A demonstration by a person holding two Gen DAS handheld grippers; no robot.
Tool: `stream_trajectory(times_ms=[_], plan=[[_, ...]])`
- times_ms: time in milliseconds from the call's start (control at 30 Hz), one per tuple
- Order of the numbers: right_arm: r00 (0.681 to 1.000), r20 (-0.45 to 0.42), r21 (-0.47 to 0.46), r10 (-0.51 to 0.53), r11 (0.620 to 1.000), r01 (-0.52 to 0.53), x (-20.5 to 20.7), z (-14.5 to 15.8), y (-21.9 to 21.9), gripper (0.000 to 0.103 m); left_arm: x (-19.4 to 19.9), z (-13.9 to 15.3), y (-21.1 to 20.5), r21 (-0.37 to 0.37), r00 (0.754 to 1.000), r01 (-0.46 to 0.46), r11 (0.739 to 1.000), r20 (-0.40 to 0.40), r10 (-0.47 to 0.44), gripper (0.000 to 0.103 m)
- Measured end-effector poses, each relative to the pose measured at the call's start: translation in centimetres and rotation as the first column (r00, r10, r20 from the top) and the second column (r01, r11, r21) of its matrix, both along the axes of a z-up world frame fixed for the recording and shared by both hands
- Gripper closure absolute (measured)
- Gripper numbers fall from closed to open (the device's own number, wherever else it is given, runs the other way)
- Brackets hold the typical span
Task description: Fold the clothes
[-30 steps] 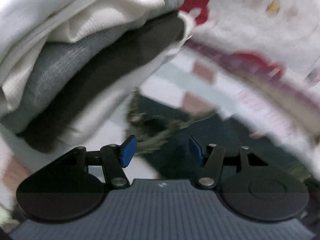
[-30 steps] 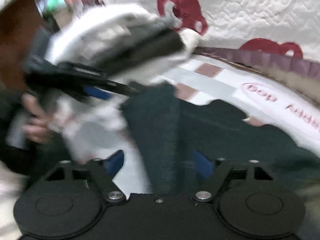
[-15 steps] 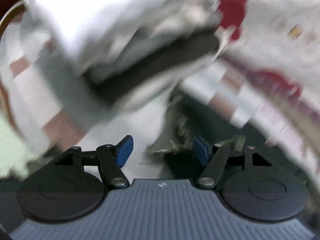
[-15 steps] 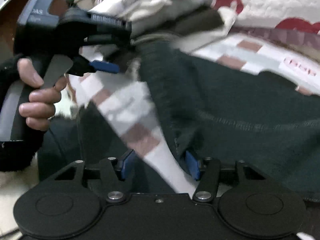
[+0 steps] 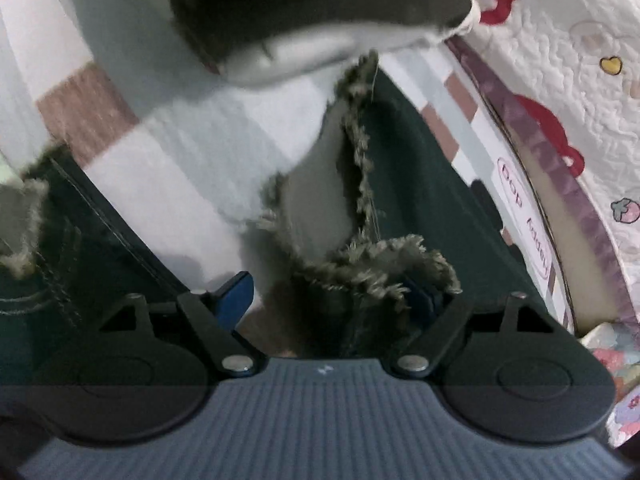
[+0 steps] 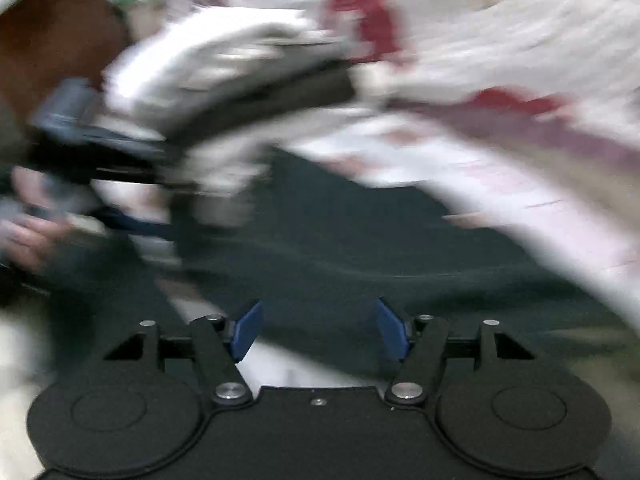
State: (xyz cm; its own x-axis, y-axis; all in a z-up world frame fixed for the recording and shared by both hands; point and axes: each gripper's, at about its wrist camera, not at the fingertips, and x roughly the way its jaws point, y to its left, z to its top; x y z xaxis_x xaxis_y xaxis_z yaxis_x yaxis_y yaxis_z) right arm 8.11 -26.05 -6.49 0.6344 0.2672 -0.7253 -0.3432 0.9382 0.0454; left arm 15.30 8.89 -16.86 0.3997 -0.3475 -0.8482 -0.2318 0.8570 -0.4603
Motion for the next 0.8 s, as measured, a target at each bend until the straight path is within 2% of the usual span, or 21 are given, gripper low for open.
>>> stream_trajectory(times_ms=[67, 100, 267, 467, 633, 733, 800], plan=[[0.997, 0.032, -0.095, -0.066, 0.993, 0.069, -0.5, 0.5, -3.5, 0.037, 0.0, -0.3, -0.6, 0.005, 1.0, 0.018, 1.0, -0.012, -0.018, 0.023], [0.996, 0.043, -0.105, -0.08, 0.991, 0.084, -1.2, 0.5, -5.1, 0.038, 0.0, -0.5, -0.9, 0.007, 0.999, 0.027, 1.0, -0.019, -0.026, 0.023], [0.984, 0.026, -0.177, -0.177, 0.968, 0.178, -3.9, -1.7, -9.1, 0.058, 0.1, 1.0, -1.7, 0.064, 0.996, 0.077, 0.995, 0.029, -0.079, 0.023], [0.984, -0.03, -0.223, -0.175, 0.961, 0.164, -4.8, -3.8, -9.7, 0.059, -0.3, 1.8, -1.1, 0.017, 0.996, 0.075, 0.997, 0.042, -0.075, 0.023], [0.972, -0.064, -0.253, -0.224, 0.946, 0.201, -4.4, -5.2, -9.9, 0.057, 0.0, 4.3, 0.0, -0.009, 0.975, 0.134, 0.991, 0.178, -0.131, 0.023], [0.963, -0.082, -0.23, -0.257, 0.945, 0.232, -4.8, -5.8, -10.3, 0.057, 0.1, 4.4, 0.5, 0.027, 0.976, 0.128, 0.991, 0.171, -0.131, 0.022], [0.959, -0.087, -0.217, -0.271, 0.944, 0.247, -5.1, -6.1, -10.5, 0.055, 0.4, 3.2, 0.5, 0.045, 0.986, 0.129, 0.991, 0.105, -0.133, 0.022]])
